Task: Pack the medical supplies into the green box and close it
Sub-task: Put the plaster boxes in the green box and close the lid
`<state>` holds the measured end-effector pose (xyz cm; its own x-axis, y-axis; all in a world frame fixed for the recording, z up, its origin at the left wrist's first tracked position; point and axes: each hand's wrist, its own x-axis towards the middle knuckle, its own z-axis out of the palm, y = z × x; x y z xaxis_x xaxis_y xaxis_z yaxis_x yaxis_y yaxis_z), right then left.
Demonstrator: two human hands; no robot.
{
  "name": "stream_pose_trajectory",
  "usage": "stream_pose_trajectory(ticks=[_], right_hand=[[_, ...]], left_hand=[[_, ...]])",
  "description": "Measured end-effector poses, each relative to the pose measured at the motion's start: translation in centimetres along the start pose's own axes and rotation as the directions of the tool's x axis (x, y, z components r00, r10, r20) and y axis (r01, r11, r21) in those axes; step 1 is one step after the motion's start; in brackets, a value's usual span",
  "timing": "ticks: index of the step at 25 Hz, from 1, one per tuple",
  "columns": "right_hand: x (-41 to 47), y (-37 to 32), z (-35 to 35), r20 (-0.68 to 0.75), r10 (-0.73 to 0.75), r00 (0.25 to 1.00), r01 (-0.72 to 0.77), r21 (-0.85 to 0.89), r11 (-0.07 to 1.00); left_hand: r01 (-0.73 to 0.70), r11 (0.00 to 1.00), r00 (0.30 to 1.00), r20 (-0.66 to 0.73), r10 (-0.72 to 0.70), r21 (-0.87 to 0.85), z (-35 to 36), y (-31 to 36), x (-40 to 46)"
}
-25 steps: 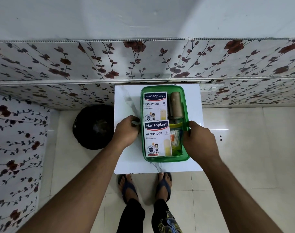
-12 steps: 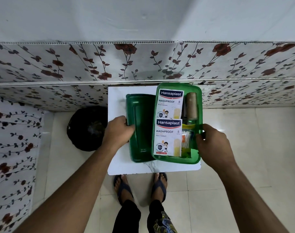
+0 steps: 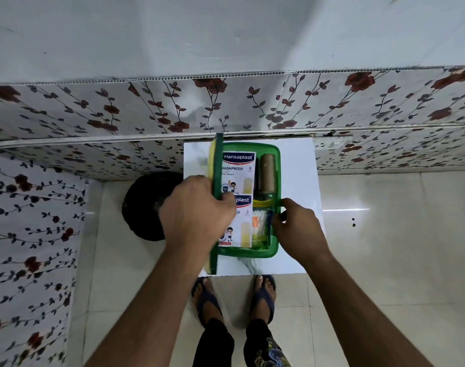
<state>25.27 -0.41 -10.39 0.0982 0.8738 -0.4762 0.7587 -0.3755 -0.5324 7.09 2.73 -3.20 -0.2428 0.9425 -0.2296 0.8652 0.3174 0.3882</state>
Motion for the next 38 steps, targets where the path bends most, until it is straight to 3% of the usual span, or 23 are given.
stream_pose_trajectory(ticks=[4, 7, 12, 14, 16, 17, 19, 21, 25, 30, 33, 38], right_hand=[[-0.6, 1.2, 0.0, 0.090, 0.013, 0.996, -0.031, 0.209, 0.977], [-1.0, 2.8, -0.5, 0.141, 0.093, 0.986, -0.150, 0.469, 0.870], [-1.0, 3.9, -0.8, 0.114, 0.152, 0.982, -0.190, 0.583, 0.790], [-0.6, 3.6, -0.6, 0.065, 0.174, 0.983, -0.177, 0.604, 0.777], [-0.2, 2.9, -0.5, -0.008, 0.183, 0.983, -0.139, 0.622, 0.771], [-0.1, 2.5, -0.5, -0.022, 0.178, 0.984, -0.123, 0.637, 0.761], [0.2, 1.6, -0.4, 0.029, 0.133, 0.991, -0.118, 0.670, 0.733], [0.5, 1.0, -0.1, 0.078, 0.091, 0.993, -0.120, 0.674, 0.729], [0.8, 0.3, 0.2, 0.067, 0.112, 0.991, -0.128, 0.662, 0.739], [1.6, 0.2, -0.2, 0.031, 0.154, 0.988, -0.140, 0.624, 0.769], [4.9, -0.9, -0.7, -0.048, 0.214, 0.976, -0.117, 0.710, 0.694], [8.9, -3.1, -1.1, -0.054, 0.244, 0.968, -0.099, 0.816, 0.569]], left_hand=[[-0.159, 0.981, 0.984, -0.061, 0.167, 0.116, 3.4, 3.5, -1.4], [-0.179, 0.960, 0.981, -0.031, 0.189, 0.216, 6.4, 4.7, -1.9], [-0.216, 0.941, 0.975, 0.005, 0.222, 0.260, 8.1, 4.6, -2.9], [-0.231, 0.957, 0.963, -0.095, 0.250, 0.176, 6.5, 3.5, -1.9], [-0.178, 0.984, 0.966, -0.187, 0.179, 0.023, 5.3, 0.7, -0.1], [-0.105, 0.990, 0.985, -0.145, 0.090, -0.096, 5.1, -1.1, 0.9], [0.143, 0.917, 0.983, 0.159, -0.089, -0.371, 5.1, -3.5, 2.2], [0.261, 0.823, 0.925, 0.375, -0.064, -0.504, 5.9, -3.9, 2.0], [0.228, 0.790, 0.926, 0.379, 0.006, -0.569, 6.1, -2.7, 1.2], [0.293, 0.765, 0.915, 0.400, -0.051, -0.573, 5.7, -2.5, 1.1], [0.274, 0.719, 0.941, 0.333, -0.063, -0.639, 5.7, -1.9, 5.1], [0.294, 0.665, 0.917, 0.398, 0.005, -0.686, 6.8, 0.5, 9.0]])
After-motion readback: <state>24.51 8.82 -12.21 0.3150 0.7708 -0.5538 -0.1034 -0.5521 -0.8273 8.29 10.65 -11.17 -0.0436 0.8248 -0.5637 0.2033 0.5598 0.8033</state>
